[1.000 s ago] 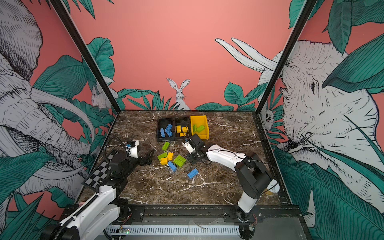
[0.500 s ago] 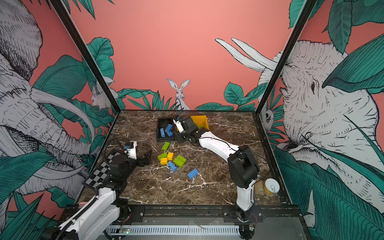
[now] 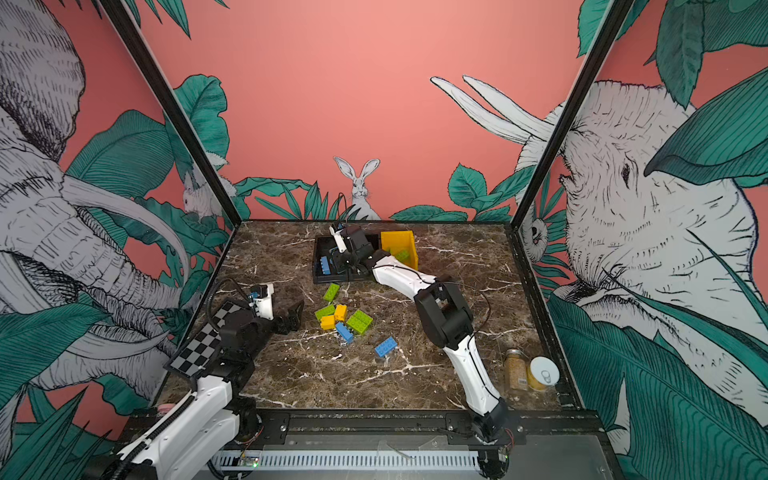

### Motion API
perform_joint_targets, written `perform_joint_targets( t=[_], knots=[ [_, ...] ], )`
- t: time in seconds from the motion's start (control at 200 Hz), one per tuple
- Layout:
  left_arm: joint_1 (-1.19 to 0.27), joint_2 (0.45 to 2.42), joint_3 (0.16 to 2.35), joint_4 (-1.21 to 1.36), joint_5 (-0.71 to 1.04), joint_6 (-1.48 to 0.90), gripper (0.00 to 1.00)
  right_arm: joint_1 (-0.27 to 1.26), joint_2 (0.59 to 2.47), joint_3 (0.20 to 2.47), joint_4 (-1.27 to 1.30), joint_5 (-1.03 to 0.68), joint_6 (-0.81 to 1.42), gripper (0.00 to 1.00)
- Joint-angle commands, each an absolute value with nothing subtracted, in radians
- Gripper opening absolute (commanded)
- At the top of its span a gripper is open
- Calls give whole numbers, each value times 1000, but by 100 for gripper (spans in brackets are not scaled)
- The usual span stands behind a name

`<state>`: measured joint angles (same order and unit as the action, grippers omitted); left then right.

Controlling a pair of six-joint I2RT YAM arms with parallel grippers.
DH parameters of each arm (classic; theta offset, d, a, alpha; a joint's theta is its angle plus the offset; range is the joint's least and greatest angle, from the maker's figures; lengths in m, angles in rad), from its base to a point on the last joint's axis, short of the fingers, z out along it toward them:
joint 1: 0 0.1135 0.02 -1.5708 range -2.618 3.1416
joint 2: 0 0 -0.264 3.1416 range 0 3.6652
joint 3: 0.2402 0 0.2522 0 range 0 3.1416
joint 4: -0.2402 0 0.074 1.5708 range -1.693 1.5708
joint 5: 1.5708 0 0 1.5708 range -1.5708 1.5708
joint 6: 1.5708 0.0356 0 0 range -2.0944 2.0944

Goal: Sort the legos into containers by color
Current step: 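Carry the blue brick over the far black bin and open the right gripper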

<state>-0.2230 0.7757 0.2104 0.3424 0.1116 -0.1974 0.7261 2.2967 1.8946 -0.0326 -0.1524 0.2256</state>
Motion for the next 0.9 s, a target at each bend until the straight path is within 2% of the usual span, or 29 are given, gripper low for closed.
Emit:
perform_joint_targets(
  t=[0.0, 0.36, 0.44, 0.525, 0.57, 0.75, 0.895],
  knots=[
    [-227, 781, 210, 358, 127, -208, 99, 736, 2373, 1995, 54, -215, 244, 28],
    [-227, 786, 210, 363, 126, -208, 99, 738, 2551, 2252, -52, -221, 243, 32],
    [-226, 788, 209, 364, 127, -210, 99, 738, 2584, 2317, -93, -213, 248, 39],
    [-226, 794, 210, 368, 130, -210, 99, 737, 2620, 2408, -177, -210, 242, 54],
    [-227, 798, 212, 368, 131, -210, 99, 737, 2628, 2440, -211, -210, 237, 59],
    [-227, 808, 215, 373, 143, -213, 99, 736, 2546, 2415, -282, -194, 210, 63],
    [-227, 799, 214, 370, 139, -212, 99, 746, 2344, 2222, -296, -189, 183, 63]
  ],
)
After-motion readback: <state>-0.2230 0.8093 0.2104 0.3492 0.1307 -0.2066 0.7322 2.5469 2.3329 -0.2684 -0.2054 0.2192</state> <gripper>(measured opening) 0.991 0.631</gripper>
